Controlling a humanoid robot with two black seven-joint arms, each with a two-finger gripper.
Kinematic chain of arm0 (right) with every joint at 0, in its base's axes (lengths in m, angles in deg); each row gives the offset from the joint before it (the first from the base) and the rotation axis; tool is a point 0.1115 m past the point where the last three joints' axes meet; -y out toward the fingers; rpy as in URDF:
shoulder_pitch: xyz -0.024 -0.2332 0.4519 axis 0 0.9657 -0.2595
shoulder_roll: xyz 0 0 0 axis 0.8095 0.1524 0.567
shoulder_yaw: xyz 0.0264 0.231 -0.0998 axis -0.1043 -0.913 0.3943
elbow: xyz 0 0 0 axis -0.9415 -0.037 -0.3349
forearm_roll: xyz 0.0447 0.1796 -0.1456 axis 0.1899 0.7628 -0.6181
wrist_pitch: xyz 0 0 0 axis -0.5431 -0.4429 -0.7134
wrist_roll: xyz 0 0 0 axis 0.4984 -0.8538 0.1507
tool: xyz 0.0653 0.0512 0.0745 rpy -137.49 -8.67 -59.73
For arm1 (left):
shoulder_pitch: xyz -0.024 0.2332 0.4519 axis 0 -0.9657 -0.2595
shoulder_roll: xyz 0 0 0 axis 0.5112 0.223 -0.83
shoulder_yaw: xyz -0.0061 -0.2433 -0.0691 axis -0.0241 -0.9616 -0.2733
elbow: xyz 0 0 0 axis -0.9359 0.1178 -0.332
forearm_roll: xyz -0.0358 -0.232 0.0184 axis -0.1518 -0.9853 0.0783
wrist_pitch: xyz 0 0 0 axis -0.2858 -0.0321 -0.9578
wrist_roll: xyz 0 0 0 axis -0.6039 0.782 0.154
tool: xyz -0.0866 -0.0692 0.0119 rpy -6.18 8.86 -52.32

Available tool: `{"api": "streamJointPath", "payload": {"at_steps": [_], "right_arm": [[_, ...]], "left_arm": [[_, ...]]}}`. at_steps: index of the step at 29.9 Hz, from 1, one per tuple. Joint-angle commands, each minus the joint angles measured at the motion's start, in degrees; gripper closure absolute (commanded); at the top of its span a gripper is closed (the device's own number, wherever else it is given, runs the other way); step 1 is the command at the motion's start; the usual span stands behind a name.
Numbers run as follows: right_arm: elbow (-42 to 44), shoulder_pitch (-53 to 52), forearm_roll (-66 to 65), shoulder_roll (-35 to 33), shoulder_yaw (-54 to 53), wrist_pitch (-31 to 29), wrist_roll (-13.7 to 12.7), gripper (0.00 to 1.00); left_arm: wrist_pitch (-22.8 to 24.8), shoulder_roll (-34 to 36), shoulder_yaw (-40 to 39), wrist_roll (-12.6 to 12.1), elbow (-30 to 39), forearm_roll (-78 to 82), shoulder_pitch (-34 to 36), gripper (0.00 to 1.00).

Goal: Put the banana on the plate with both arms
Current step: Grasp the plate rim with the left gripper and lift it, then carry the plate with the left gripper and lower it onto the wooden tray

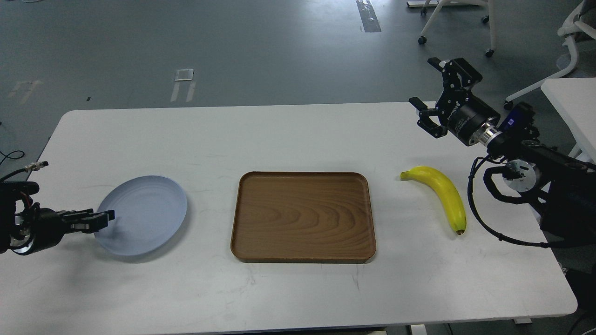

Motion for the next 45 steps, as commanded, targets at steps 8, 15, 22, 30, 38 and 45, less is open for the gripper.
{"api": "streamJointPath", "payload": {"at_steps": [8, 15, 22, 30, 38, 45], "right_arm": [[-0.07, -0.01, -0.01, 0.00, 0.09, 0.00, 0.00, 0.00], [-0.08, -0.01, -0.01, -0.09, 0.00, 0.00, 0.00, 0.00], [0.10, -0.01, -0.01, -0.26, 0.00, 0.00, 0.00, 0.00], [3.44, -0.45, -0.01, 0.61, -0.17, 0.00, 0.00, 0.00], [5.11, -0.80, -0.01, 1.58, -0.09, 0.00, 0.00, 0.00], [5.20, -0.80, -0.01, 1.58, 0.00, 0.00, 0.00, 0.00]], "left_arm": [[-0.16, 0.07, -0.08, 0.01, 0.26, 0.06, 0.43, 1.00], [0.27, 0.87, -0.44, 0.01, 3.33, -1.52, 2.88, 1.00], [6.07, 2.36, -0.08, 0.01, 10.72, -2.49, 12.90, 1.00], [9.68, -1.23, 0.00, 0.01, 14.68, -2.40, 20.29, 1.00], [14.42, -10.11, 2.28, 0.01, 15.03, -2.31, 26.00, 1.00], [15.80, -14.51, 5.89, 0.01, 14.59, -2.49, 28.91, 1.00]]}}
